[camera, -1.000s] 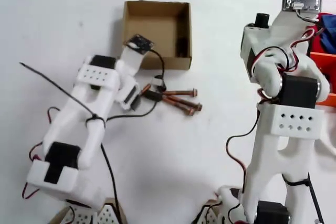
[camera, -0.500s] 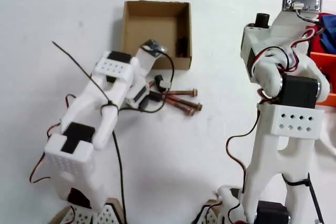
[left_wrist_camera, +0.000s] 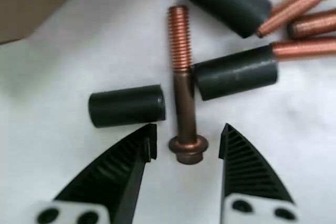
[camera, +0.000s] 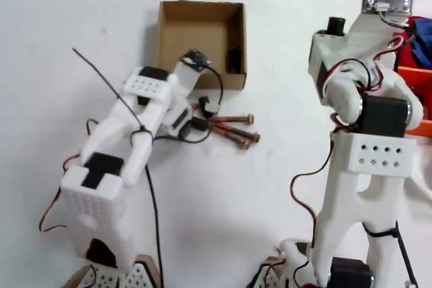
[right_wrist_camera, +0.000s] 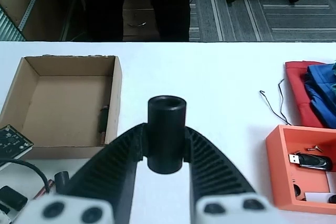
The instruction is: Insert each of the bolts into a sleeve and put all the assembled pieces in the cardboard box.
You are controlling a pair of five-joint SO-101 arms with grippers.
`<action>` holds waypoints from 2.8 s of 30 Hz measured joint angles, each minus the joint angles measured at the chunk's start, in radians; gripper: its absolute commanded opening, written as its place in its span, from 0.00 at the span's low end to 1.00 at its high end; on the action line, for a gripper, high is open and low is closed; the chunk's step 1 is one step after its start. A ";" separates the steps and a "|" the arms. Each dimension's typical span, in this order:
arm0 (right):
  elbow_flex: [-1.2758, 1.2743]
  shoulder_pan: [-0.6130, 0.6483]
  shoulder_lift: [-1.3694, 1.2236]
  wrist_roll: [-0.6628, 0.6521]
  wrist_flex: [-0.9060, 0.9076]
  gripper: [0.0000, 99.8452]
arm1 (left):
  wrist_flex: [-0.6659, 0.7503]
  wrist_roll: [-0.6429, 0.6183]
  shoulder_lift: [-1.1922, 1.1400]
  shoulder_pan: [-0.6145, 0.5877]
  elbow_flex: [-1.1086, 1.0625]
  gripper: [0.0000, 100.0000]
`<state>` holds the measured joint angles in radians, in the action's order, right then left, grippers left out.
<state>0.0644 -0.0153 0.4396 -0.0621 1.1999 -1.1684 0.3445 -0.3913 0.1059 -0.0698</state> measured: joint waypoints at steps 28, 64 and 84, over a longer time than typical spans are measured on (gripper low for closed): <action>-0.011 0.086 0.000 0.000 -0.061 0.02 | -0.074 0.002 -0.072 -0.009 0.028 0.03; -0.011 0.086 0.000 0.000 -0.061 0.02 | -0.559 0.980 0.035 -0.493 0.015 0.03; -0.014 0.086 0.000 0.000 -0.061 0.02 | -0.107 0.758 -0.032 -0.520 0.015 0.15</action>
<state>0.0506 0.0706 0.4396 -0.0621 1.1385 -1.2758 1.1024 -0.4235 -0.4143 -0.0545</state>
